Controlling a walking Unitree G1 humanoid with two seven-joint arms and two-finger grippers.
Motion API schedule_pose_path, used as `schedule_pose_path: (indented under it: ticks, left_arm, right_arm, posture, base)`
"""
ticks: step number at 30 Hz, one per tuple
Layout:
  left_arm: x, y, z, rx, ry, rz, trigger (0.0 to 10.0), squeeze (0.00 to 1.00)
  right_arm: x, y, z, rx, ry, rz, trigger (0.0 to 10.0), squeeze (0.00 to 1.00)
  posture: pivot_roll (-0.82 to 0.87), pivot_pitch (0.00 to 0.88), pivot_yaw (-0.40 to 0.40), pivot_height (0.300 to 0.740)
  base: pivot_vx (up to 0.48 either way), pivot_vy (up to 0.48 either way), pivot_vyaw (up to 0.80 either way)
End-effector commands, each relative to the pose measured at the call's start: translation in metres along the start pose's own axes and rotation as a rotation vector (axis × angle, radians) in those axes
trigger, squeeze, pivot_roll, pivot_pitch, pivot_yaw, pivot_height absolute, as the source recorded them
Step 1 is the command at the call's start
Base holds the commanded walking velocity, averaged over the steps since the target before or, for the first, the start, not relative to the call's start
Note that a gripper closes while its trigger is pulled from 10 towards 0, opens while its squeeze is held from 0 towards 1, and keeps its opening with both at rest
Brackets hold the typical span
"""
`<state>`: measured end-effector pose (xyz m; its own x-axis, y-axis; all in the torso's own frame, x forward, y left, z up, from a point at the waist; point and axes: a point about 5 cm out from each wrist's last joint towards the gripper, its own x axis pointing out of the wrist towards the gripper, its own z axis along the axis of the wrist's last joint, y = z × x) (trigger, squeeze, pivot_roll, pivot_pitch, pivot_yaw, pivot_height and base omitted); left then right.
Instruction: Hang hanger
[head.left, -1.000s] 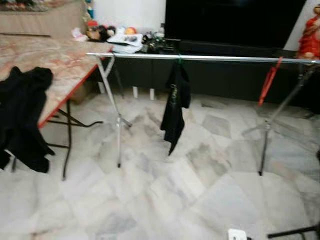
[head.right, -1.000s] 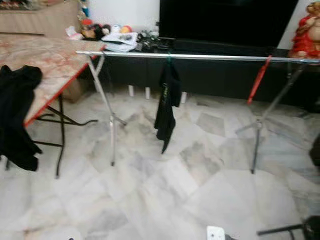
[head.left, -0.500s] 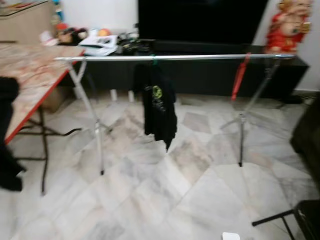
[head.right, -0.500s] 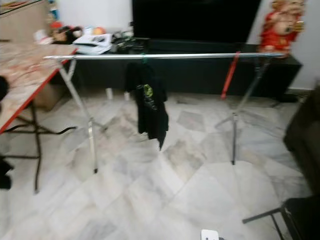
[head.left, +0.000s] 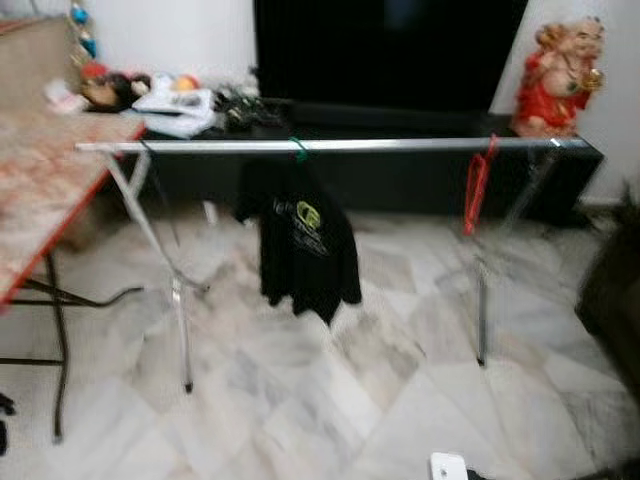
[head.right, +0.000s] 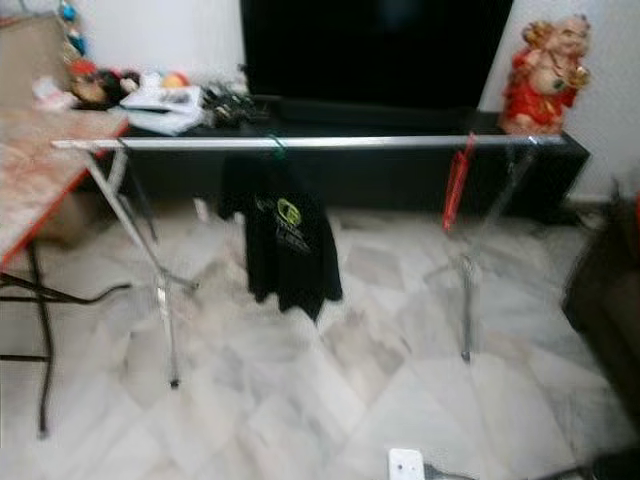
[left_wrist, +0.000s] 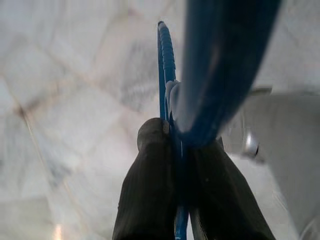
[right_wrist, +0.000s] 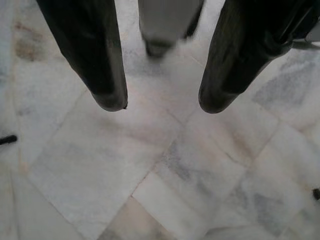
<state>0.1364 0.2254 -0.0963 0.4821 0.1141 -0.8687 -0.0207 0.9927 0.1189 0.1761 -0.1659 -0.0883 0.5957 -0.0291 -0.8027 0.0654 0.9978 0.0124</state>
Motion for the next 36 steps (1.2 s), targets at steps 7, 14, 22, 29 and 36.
schedule_pose_path:
  ticks: [7, 14, 22, 29, 36]
  left_arm:
    - [0.0008, -0.0081, 0.0007, 0.013, 0.002, -0.025, 10.0, 0.00]
    - [0.0009, -0.0086, 0.0007, 0.013, 0.003, -0.027, 10.0, 0.00]
    - [0.0008, -0.0083, 0.0003, 0.013, 0.003, -0.026, 10.0, 0.00]
    - [0.0008, -0.0073, 0.0002, 0.026, 0.008, -0.021, 10.0, 0.00]
    - [0.0009, -0.0073, 0.0019, 0.053, 0.001, -0.026, 10.0, 0.00]
  right_arm:
    - [-0.0018, -0.0121, -0.0057, 0.000, 0.021, -0.030, 10.0, 0.00]
    - [-0.0020, -0.0106, -0.0066, -0.044, 0.023, -0.014, 10.0, 0.00]
    - [-0.0020, -0.0091, -0.0051, -0.051, 0.001, -0.007, 10.0, 0.00]
    - [-0.0021, -0.0077, -0.0062, -0.032, 0.005, -0.004, 10.0, 0.00]
    - [-0.0020, -0.0078, -0.0057, -0.031, 0.005, -0.005, 10.0, 0.00]
  posture:
    - [0.02, 0.061, -0.004, 0.740]
    - [0.03, 0.061, -0.005, 0.740]
    - [0.03, 0.058, -0.005, 0.740]
    - [0.03, 0.059, -0.002, 0.740]
    - [0.03, 0.063, -0.003, 0.740]
  base:
    - [0.408, 0.000, 0.00]
    - [0.406, 0.000, 0.00]
    - [0.400, 0.000, 0.52]
    - [0.247, 0.000, 0.08]
    - [0.000, -0.095, 0.00]
